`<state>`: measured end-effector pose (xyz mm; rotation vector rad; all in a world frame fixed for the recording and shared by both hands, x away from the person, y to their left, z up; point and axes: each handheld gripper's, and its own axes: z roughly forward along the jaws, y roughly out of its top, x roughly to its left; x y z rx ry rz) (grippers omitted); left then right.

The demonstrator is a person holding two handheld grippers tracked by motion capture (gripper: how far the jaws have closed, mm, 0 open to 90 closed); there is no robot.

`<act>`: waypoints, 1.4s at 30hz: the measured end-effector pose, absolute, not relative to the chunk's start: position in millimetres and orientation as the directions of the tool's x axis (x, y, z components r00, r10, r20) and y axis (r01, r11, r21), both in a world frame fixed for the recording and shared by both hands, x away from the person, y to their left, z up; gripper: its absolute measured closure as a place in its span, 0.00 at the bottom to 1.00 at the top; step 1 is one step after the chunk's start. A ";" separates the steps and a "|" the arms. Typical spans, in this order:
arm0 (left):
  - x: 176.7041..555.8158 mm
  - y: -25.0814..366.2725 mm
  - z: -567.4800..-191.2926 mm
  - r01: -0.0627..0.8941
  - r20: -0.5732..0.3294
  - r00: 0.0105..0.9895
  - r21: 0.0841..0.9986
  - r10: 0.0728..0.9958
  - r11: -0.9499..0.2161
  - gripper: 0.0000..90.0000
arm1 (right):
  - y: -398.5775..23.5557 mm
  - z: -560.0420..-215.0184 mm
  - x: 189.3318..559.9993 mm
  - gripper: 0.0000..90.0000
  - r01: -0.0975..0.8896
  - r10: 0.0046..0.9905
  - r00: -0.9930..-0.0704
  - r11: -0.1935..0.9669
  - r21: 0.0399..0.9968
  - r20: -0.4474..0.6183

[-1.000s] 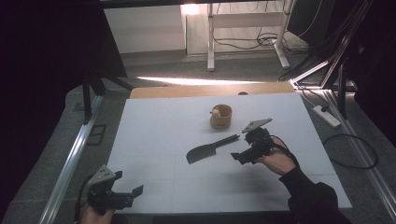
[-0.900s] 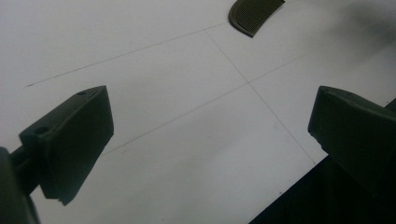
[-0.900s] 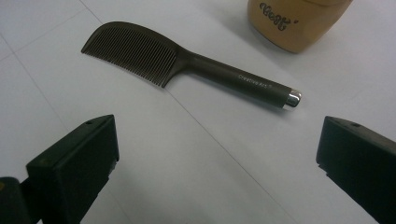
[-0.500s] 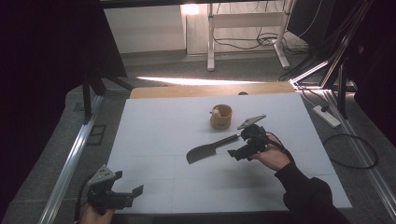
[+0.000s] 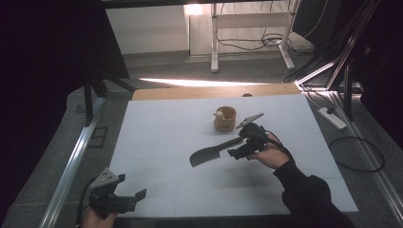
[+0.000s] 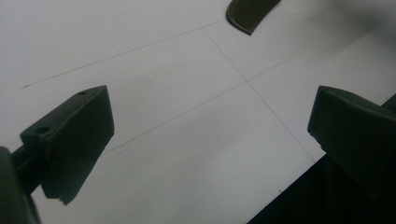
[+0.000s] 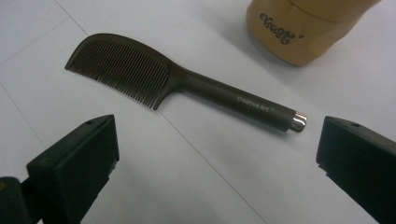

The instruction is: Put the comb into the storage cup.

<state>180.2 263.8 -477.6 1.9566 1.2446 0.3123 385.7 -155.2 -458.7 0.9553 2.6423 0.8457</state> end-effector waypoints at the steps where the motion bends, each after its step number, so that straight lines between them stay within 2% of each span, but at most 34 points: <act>1: 180.3 263.8 -477.7 0.658 -0.193 0.490 0.721 0.850 -0.216 0.01 | -153.7 -459.9 387.6 0.00 0.522 0.638 -0.770 0.631 0.575 -0.001; 15: 180.7 264.0 -477.6 0.660 -0.196 0.493 0.719 0.847 -0.217 0.01 | -141.5 -461.1 402.8 0.00 0.525 0.645 -0.764 0.628 0.575 -0.006; 30: 180.9 264.2 -477.8 0.660 -0.199 0.495 0.720 0.846 -0.217 0.01 | -125.6 -470.3 417.4 0.02 0.532 0.636 -0.771 0.658 0.534 -0.016; 31: 180.9 264.3 -477.8 0.660 -0.199 0.495 0.720 0.845 -0.217 0.01 | -124.0 -470.0 418.6 0.08 0.536 0.642 -0.767 0.656 0.531 -0.019; 32: 181.0 264.2 -477.8 0.660 -0.199 0.496 0.719 0.845 -0.217 0.01 | -124.0 -470.0 418.6 0.08 0.536 0.642 -0.767 0.656 0.531 -0.019; 33: 181.0 264.2 -477.8 0.660 -0.199 0.496 0.719 0.845 -0.217 0.02 | -123.7 -468.9 419.8 0.18 0.535 0.638 -0.770 0.653 0.536 -0.009; 34: 181.0 264.1 -477.8 0.660 -0.199 0.496 0.719 0.845 -0.218 0.02 | -123.7 -468.9 419.8 0.18 0.535 0.638 -0.770 0.653 0.536 -0.009; 35: 181.0 264.0 -477.9 0.659 -0.199 0.496 0.719 0.845 -0.218 0.02 | -123.7 -468.5 420.4 0.23 0.535 0.637 -0.770 0.652 0.538 -0.005; 36: 181.0 264.0 -477.9 0.659 -0.198 0.496 0.719 0.845 -0.218 0.02 | -123.7 -467.9 421.5 0.36 0.538 0.636 -0.772 0.650 0.537 0.004; 37: 181.1 264.1 -477.9 0.659 -0.199 0.497 0.719 0.845 -0.218 0.02 | -123.7 -467.9 421.9 0.41 0.535 0.631 -0.776 0.652 0.537 0.008; 38: 181.1 264.1 -477.9 0.659 -0.199 0.497 0.719 0.845 -0.218 0.02 | -123.7 -467.9 421.9 0.41 0.535 0.631 -0.776 0.652 0.537 0.008; 39: 181.1 264.1 -477.9 0.660 -0.199 0.497 0.719 0.845 -0.218 0.02 | -123.2 -468.1 423.6 0.52 0.533 0.624 -0.781 0.657 0.533 0.012; 40: 181.1 264.1 -477.9 0.660 -0.199 0.497 0.719 0.845 -0.218 0.02 | -123.2 -468.1 423.6 0.52 0.533 0.624 -0.781 0.657 0.533 0.012; 42: 181.2 264.0 -477.9 0.660 -0.200 0.497 0.719 0.845 -0.218 0.02 | -123.2 -468.5 425.5 0.62 0.534 0.618 -0.786 0.659 0.529 0.024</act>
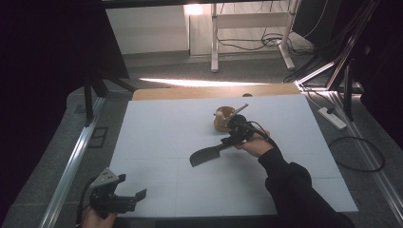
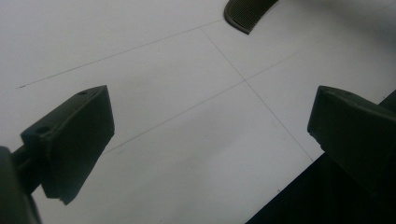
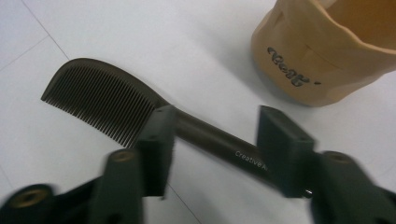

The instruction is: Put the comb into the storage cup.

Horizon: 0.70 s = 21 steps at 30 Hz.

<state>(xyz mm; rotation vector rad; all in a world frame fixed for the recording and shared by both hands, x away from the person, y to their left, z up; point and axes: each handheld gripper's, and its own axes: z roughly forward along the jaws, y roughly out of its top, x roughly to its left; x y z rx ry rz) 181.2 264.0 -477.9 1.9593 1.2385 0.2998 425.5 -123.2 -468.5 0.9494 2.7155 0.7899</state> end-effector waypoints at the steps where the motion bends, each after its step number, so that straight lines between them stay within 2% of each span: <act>1: 181.2 263.9 -477.9 0.660 -0.200 0.497 0.719 0.844 -0.218 0.02 | -122.9 -469.2 428.0 0.73 0.534 0.612 -0.790 0.666 0.521 0.028; 2: 181.2 263.9 -477.9 0.660 -0.200 0.497 0.719 0.844 -0.218 0.02 | -122.9 -469.2 428.0 0.73 0.534 0.612 -0.790 0.666 0.521 0.028; 3: 181.2 263.9 -477.9 0.660 -0.200 0.497 0.719 0.844 -0.219 0.02 | -122.8 -469.4 429.0 0.77 0.531 0.608 -0.793 0.670 0.519 0.027; 4: 181.3 264.0 -477.9 0.661 -0.201 0.498 0.718 0.844 -0.219 0.02 | -122.5 -469.4 430.1 0.82 0.531 0.606 -0.795 0.675 0.513 0.027; 5: 181.3 264.0 -477.9 0.660 -0.201 0.497 0.719 0.844 -0.218 0.02 | -121.6 -469.5 432.8 0.92 0.534 0.603 -0.797 0.682 0.499 0.027; 6: 181.3 264.1 -477.9 0.661 -0.202 0.497 0.718 0.844 -0.218 0.02 | -121.2 -469.5 433.5 0.96 0.536 0.604 -0.796 0.681 0.499 0.032; 9: 181.4 264.3 -477.9 0.661 -0.203 0.498 0.718 0.843 -0.217 0.02 | -120.1 -469.1 435.2 1.00 0.533 0.597 -0.801 0.685 0.497 0.036; 21: 181.5 264.1 -478.0 0.662 -0.203 0.495 0.717 0.845 -0.216 0.02 | -112.7 -468.7 441.5 1.00 0.517 0.590 -0.807 0.699 0.493 0.010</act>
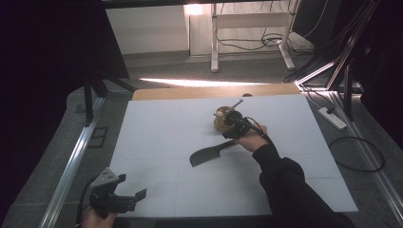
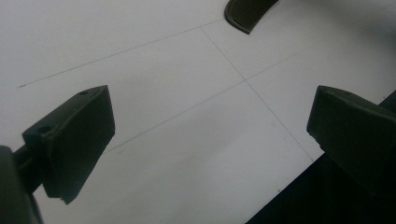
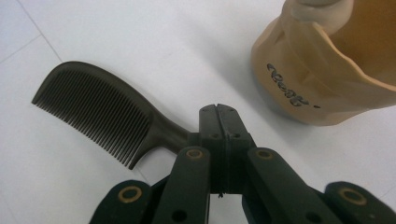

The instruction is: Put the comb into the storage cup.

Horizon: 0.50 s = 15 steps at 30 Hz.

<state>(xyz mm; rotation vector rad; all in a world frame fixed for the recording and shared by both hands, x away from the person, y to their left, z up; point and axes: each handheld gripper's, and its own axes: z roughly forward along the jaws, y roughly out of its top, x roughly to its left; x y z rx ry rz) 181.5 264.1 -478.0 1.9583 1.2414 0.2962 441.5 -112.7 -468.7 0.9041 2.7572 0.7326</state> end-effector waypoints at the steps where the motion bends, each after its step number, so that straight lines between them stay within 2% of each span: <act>1: 181.5 264.2 -478.0 0.662 -0.203 0.495 0.718 0.845 -0.216 0.02 | -112.8 -471.2 443.1 1.00 0.523 0.595 -0.804 0.701 0.485 0.007; 15: 181.7 264.7 -478.1 0.663 -0.207 0.495 0.717 0.844 -0.213 0.02 | -112.8 -489.8 457.5 1.00 0.556 0.625 -0.780 0.691 0.462 0.004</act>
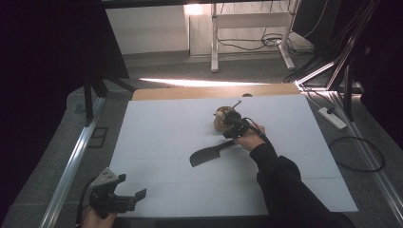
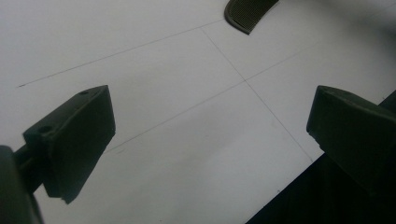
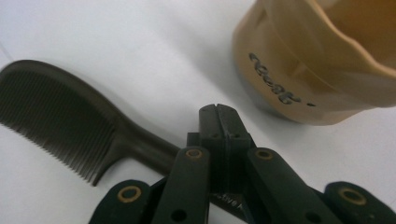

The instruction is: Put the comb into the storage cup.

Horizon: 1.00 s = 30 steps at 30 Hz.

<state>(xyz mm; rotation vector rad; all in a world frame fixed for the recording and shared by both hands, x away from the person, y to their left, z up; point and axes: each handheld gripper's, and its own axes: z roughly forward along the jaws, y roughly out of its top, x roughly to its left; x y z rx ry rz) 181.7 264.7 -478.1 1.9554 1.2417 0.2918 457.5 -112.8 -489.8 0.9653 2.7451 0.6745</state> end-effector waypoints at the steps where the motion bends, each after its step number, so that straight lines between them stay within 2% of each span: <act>1: 181.8 264.8 -478.2 0.664 -0.207 0.494 0.717 0.844 -0.212 0.02 | -113.9 -493.0 460.1 1.00 0.563 0.633 -0.775 0.689 0.457 0.001; 16: 181.8 265.3 -478.2 0.664 -0.212 0.495 0.717 0.843 -0.210 0.02 | -118.9 -504.1 465.9 1.00 0.581 0.647 -0.762 0.694 0.426 -0.015; 30: 181.8 265.1 -478.2 0.665 -0.211 0.496 0.717 0.843 -0.212 0.02 | -122.2 -503.1 449.7 1.00 0.542 0.601 -0.799 0.736 0.405 -0.022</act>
